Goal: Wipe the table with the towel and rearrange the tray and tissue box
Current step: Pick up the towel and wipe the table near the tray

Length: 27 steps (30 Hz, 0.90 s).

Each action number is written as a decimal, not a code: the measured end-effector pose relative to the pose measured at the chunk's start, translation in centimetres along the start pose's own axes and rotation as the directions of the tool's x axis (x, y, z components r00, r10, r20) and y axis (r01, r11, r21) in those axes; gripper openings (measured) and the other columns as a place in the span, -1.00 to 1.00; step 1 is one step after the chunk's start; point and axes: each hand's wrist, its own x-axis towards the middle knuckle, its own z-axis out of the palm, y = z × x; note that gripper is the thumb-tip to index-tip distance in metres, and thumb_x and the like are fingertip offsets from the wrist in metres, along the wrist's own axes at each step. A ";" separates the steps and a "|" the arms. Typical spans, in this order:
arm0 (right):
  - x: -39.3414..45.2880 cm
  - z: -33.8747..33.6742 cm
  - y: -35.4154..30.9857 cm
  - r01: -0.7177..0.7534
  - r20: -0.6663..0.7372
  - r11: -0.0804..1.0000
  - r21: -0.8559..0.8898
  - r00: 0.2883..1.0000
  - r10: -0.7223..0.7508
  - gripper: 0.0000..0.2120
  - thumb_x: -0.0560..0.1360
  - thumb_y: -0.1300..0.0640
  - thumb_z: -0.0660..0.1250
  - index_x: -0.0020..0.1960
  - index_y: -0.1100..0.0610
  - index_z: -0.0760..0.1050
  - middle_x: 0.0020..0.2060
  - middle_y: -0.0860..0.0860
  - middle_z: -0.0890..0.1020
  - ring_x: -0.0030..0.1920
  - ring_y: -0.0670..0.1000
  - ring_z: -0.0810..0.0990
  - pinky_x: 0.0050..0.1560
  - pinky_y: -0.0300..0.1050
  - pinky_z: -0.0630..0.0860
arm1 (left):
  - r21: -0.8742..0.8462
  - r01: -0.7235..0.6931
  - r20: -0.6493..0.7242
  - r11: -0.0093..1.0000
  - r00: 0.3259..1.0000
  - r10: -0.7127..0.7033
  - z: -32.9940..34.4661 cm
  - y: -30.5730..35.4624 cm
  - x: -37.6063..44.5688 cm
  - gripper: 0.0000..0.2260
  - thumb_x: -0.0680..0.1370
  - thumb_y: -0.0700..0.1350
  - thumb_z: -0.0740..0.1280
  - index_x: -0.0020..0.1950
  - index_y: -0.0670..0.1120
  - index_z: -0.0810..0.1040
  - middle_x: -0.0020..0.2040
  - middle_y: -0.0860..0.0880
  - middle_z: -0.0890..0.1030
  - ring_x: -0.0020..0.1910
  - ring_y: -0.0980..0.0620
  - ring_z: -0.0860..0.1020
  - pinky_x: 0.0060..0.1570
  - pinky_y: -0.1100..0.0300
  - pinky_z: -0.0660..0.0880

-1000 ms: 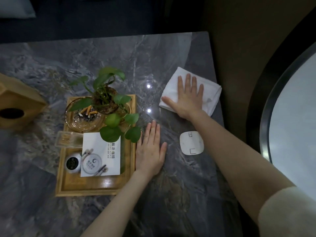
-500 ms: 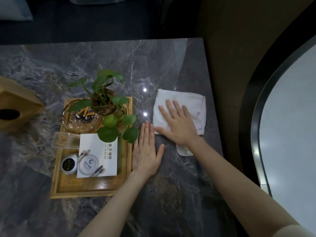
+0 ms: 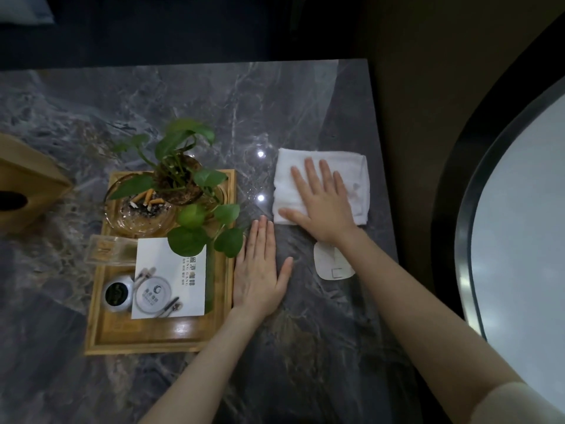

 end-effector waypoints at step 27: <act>-3.9 1.3 -3.9 0.156 0.048 0.985 -0.074 0.987 -0.153 -0.35 0.45 -0.16 -0.31 0.49 0.02 -0.02 0.52 0.07 0.03 0.52 0.09 -0.03 0.47 0.11 -0.07 | -0.175 -0.017 -0.057 0.984 0.998 0.007 -0.7 -0.1 -1.2 -0.29 0.51 0.27 -0.24 0.49 -0.20 -0.04 0.52 -0.10 -0.04 0.51 0.03 -0.08 0.43 0.30 -0.35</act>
